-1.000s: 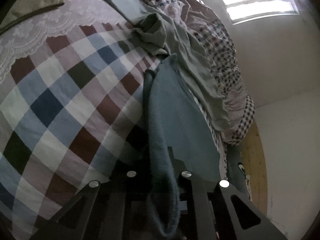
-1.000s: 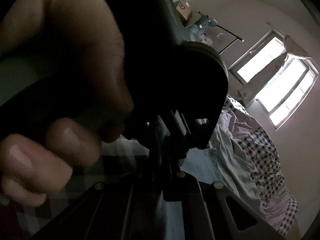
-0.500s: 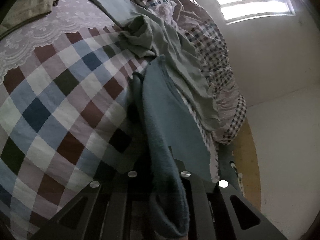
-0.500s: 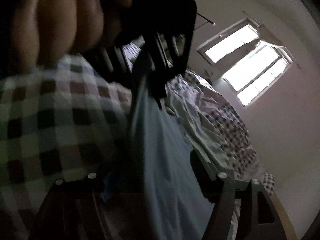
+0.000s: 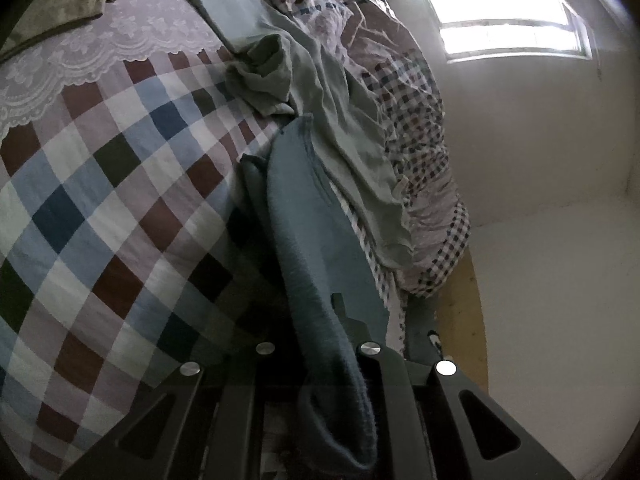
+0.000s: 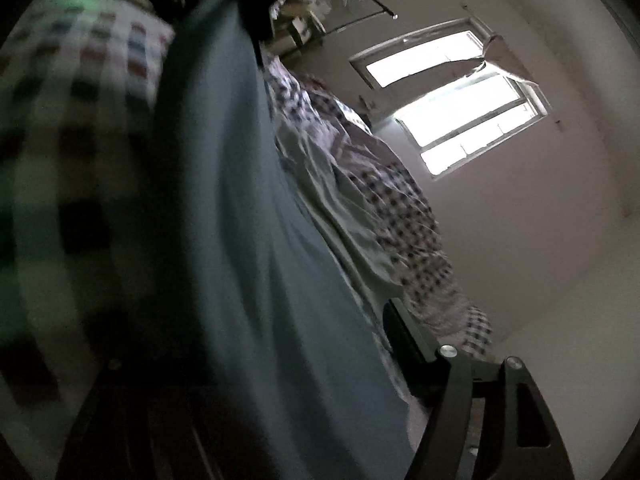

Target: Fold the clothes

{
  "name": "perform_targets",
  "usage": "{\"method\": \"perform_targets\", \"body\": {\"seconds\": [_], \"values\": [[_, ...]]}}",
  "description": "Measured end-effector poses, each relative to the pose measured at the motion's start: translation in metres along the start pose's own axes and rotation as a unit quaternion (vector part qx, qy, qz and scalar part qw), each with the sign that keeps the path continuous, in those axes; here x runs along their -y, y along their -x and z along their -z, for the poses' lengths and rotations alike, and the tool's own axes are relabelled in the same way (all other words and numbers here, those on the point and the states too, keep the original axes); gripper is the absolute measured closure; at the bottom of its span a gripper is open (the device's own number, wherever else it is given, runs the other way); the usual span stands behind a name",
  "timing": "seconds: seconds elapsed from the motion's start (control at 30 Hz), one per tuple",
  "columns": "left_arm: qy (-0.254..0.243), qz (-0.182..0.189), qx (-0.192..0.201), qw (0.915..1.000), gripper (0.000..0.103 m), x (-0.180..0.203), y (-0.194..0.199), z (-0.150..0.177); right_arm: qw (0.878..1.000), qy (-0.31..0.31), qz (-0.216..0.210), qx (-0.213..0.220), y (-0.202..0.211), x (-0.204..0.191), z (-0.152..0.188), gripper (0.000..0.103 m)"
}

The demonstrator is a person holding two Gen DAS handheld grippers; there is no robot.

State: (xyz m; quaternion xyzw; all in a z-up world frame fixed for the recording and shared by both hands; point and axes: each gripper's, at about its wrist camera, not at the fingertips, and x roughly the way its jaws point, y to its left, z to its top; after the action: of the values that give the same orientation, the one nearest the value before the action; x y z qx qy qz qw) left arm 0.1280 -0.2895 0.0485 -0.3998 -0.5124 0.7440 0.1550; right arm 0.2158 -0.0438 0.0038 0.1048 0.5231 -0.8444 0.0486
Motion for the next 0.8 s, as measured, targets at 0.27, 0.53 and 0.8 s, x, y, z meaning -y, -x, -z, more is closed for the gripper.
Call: {"method": "perform_targets", "body": {"seconds": [0.27,0.53,0.8], "values": [[0.008,0.0,0.007,0.9999,0.094,-0.003,0.002,-0.002,0.998,0.032,0.032,-0.034,0.007,0.031,0.068,0.029],[0.019,-0.003,0.012,0.9997,0.094,-0.007,0.004,0.001,0.991,0.081,0.065,-0.084,0.02,0.07,0.17,0.029],[0.017,-0.013,0.02,0.9996,0.094,-0.006,0.006,0.005,0.986,0.095,0.089,-0.105,0.026,0.102,0.22,0.029]]}}
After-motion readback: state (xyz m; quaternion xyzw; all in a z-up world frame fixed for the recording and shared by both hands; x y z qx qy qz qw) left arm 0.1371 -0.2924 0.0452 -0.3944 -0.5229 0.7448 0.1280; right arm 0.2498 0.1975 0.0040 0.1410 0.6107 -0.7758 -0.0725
